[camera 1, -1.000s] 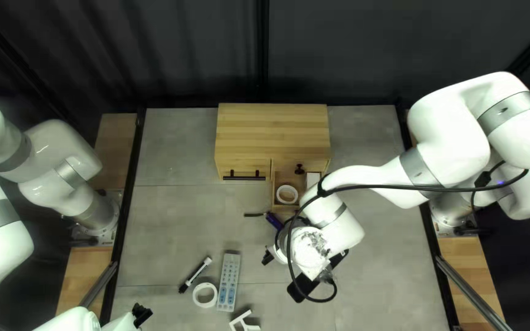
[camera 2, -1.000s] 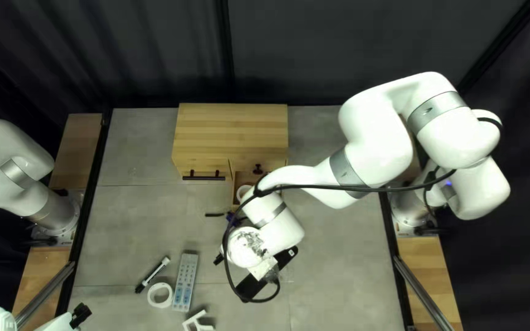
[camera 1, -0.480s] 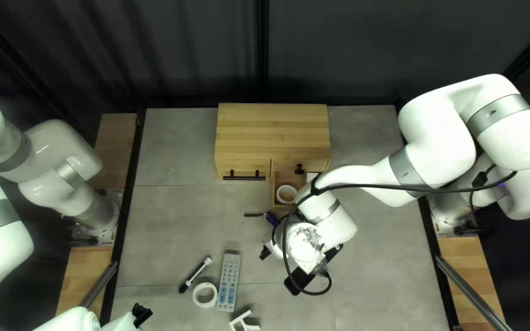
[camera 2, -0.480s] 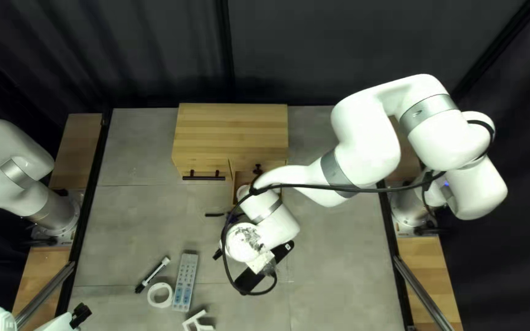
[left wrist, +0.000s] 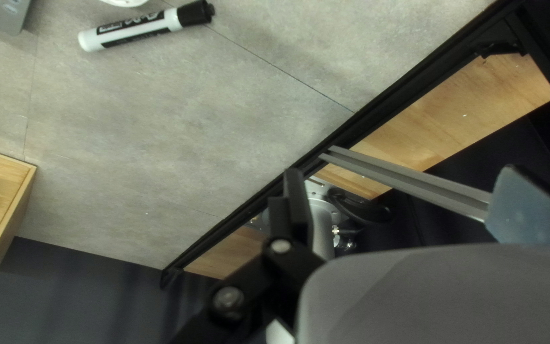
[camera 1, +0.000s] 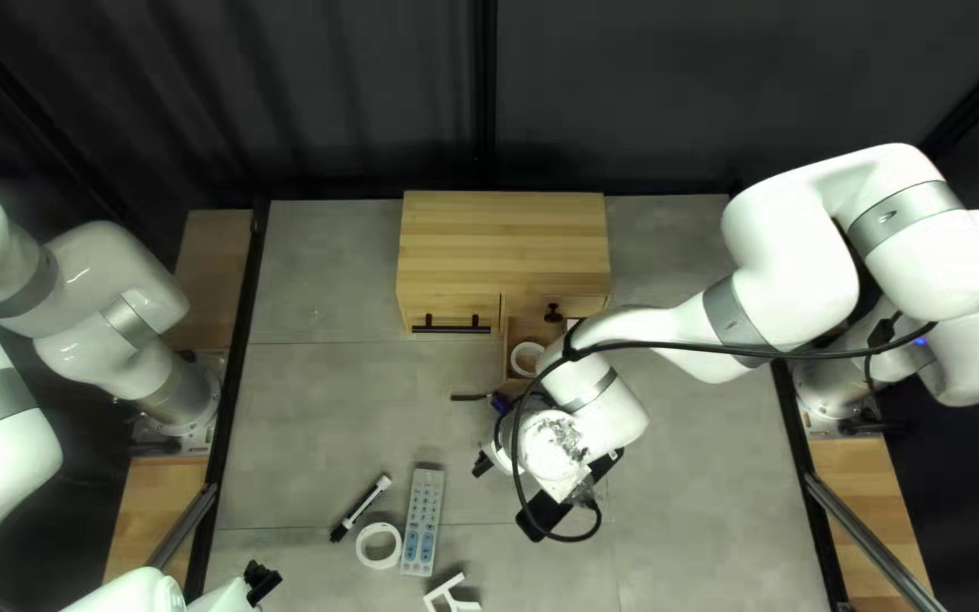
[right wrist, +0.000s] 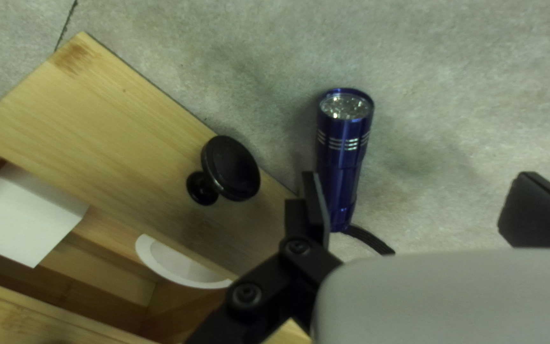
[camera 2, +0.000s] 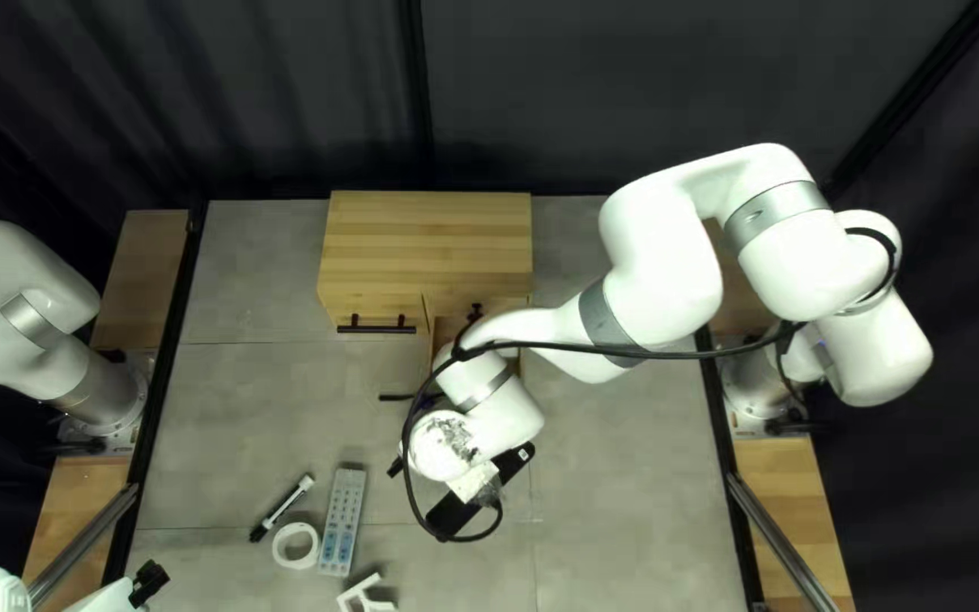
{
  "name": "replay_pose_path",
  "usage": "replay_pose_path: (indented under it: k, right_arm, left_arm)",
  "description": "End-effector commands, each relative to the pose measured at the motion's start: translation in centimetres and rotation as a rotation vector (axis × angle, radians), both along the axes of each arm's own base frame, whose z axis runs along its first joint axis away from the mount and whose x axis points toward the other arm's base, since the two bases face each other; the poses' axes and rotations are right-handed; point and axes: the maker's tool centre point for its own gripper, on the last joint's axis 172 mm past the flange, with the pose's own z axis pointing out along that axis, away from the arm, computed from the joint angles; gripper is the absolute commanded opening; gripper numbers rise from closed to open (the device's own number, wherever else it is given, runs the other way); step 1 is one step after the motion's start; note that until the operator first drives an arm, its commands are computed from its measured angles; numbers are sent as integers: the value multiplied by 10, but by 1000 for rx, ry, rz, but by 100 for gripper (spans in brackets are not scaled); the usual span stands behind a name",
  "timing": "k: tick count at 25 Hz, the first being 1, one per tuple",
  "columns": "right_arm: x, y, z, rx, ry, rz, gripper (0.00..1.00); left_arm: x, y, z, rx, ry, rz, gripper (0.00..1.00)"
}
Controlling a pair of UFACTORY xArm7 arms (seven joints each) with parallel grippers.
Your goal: Open drawers and place objects into drawer and close
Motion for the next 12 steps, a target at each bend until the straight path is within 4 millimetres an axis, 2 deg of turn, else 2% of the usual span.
replay_pose_path:
  k: [1,4,7,9,12]
  right_arm:
    - [2,0,-2,1,0,-2,74]
    - [3,0,-3,1,0,-4,62]
    - [3,-1,-4,2,0,-5,20]
    - [3,-1,-5,3,0,-8,15]
    - [4,-1,-5,4,-1,-11,16]
  left_arm:
    - [0,0,0,0,0,0,100]
    - [0,0,0,0,0,0,100]
    - [0,0,0,0,0,0,100]
    - [0,0,0,0,0,0,100]
    - [0,0,0,0,0,0,100]
